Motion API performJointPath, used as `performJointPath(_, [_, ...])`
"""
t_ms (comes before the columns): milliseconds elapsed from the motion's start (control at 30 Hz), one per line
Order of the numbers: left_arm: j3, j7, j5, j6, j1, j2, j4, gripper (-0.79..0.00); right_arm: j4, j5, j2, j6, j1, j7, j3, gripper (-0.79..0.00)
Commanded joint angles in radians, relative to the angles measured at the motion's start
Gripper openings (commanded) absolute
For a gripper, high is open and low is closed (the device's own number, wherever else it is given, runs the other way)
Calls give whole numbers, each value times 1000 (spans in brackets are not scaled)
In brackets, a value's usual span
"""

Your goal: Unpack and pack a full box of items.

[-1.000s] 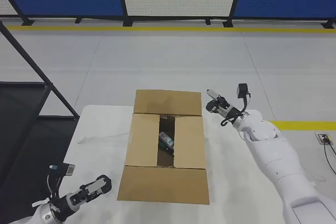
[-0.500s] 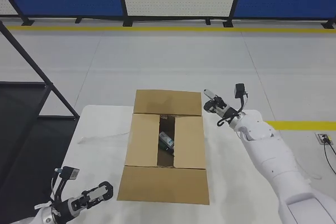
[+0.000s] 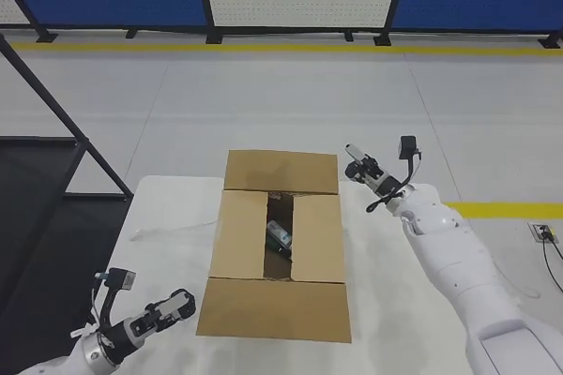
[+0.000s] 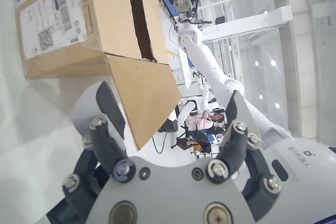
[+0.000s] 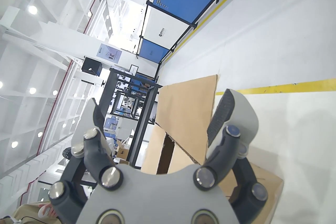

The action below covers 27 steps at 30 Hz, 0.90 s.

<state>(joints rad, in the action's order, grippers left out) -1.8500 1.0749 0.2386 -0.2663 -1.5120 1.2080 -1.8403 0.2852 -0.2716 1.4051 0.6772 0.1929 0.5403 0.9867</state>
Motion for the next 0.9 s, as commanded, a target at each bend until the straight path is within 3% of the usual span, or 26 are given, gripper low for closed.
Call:
performJointPath(0, [0,3,0,0,0,0,0,0,0,-1,0,-1,0,0,0,0])
performJointPath(400, [2,-3,-26,45,7,-19,33,0,105,101,-4,-174,45,-95,-9,0])
performJointPath(567, [-2,61,-18,49,4,-30,62,0,100,72,8,-193,45,-26,-7,0])
performJointPath(867, [10,70,-7,38,6,-44,73,0,73,-2,20,-126,31,114,16,0])
